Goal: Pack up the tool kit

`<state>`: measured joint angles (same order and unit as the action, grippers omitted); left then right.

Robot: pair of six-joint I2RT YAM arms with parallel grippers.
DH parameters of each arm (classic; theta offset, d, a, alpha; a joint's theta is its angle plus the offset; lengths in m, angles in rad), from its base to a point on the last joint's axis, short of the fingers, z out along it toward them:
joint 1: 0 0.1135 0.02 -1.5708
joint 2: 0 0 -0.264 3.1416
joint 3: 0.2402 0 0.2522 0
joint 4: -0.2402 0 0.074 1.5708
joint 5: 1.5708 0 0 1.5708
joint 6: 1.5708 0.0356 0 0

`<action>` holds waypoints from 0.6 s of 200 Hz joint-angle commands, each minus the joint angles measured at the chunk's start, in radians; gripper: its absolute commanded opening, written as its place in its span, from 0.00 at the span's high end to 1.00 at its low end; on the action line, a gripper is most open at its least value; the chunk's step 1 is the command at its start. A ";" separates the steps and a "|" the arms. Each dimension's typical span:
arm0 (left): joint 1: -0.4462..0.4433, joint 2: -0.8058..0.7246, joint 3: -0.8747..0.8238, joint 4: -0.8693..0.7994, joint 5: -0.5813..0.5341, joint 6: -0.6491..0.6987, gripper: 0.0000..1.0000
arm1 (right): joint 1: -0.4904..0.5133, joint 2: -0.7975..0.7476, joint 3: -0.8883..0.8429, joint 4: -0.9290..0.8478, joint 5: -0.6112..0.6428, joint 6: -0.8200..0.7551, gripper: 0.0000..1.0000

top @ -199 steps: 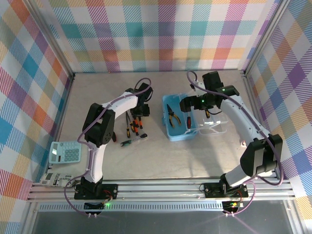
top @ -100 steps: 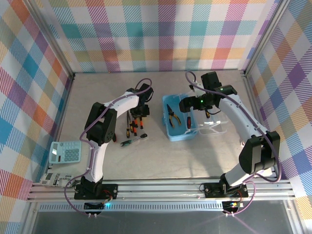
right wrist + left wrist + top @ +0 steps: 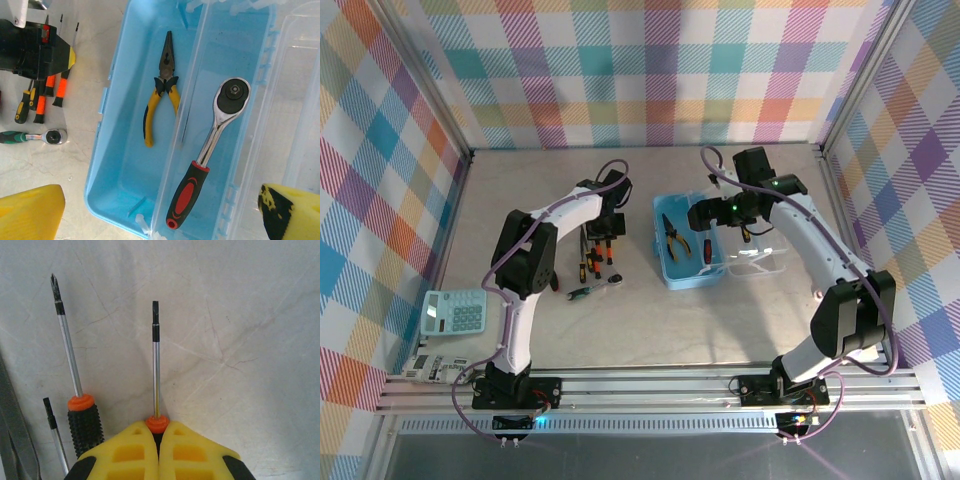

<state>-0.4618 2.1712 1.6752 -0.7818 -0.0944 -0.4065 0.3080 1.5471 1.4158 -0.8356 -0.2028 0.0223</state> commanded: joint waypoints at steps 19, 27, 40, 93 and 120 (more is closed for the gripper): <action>0.000 -0.157 -0.040 -0.006 0.135 0.030 1.00 | 0.002 -0.077 0.039 -0.031 -0.041 0.001 0.01; 0.001 -0.191 -0.051 0.014 0.195 0.026 1.00 | 0.002 -0.085 0.038 -0.029 -0.061 0.001 0.01; 0.004 -0.243 -0.067 0.055 0.291 0.012 1.00 | 0.002 -0.098 0.033 -0.026 -0.098 0.005 0.01; -0.021 -0.378 -0.099 0.245 0.579 -0.101 1.00 | 0.036 -0.128 -0.011 0.106 -0.280 0.107 0.01; -0.047 -0.415 -0.134 0.397 0.662 -0.189 1.00 | 0.080 -0.113 -0.027 0.210 -0.336 0.180 0.12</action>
<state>-0.4816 1.7866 1.5860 -0.5430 0.4229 -0.4942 0.3527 1.4376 1.4128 -0.7456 -0.4282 0.1196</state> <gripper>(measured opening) 0.054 0.934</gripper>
